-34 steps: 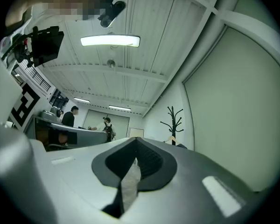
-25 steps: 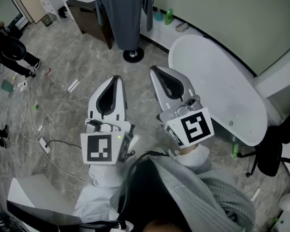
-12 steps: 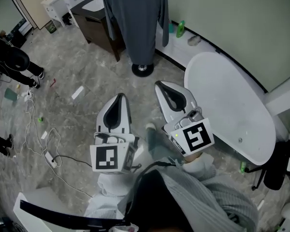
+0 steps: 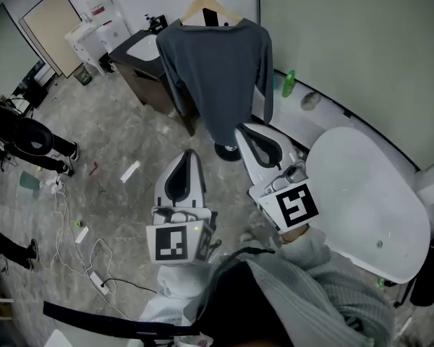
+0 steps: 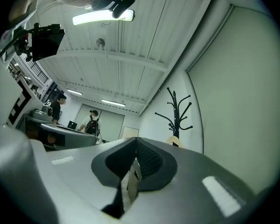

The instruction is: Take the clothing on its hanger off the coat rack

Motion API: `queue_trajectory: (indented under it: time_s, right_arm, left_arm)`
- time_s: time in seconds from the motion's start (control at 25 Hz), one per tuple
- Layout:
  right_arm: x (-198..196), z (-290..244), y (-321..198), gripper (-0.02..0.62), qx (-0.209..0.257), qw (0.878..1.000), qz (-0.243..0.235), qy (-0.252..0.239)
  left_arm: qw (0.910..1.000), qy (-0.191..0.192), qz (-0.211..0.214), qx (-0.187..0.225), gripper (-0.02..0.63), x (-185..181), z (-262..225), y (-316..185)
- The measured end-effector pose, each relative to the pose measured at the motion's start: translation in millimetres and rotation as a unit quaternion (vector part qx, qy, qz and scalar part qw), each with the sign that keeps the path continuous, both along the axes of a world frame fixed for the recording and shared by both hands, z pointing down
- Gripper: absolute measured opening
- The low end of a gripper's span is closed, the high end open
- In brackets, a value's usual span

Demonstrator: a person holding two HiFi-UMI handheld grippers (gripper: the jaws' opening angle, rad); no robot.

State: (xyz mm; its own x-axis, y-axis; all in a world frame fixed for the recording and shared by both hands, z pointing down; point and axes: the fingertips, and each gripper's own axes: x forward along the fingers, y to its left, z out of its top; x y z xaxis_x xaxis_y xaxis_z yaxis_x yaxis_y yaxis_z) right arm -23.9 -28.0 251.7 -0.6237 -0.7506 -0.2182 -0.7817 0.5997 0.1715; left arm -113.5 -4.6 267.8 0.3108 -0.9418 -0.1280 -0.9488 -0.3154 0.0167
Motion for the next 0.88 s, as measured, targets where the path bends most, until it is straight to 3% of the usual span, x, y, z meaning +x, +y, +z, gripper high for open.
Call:
queue_trajectory:
  time_s: [0.32, 0.64, 0.88]
  right_arm:
    - [-49.6, 23.8, -148.5, 0.003, -0.009, 0.999, 0.025, 0.022]
    - [-99.5, 17.9, -309.2, 0.003, -0.004, 0.992, 0.127, 0.015]
    - [-103.1, 19.4, -383.8, 0.003, -0.013, 0.973, 0.229, 0.027]
  left_arm:
    - [0.9998, 0.009, 0.011, -0.013, 0.005, -54.6, 20.3, -156.9]
    - [0.9940, -0.027, 0.104, 0.020, 0.005, -113.2, 2.2, -329.9]
    - [0.9823, -0.046, 0.181, 0.018, 0.005, -123.6, -3.3, -427.8]
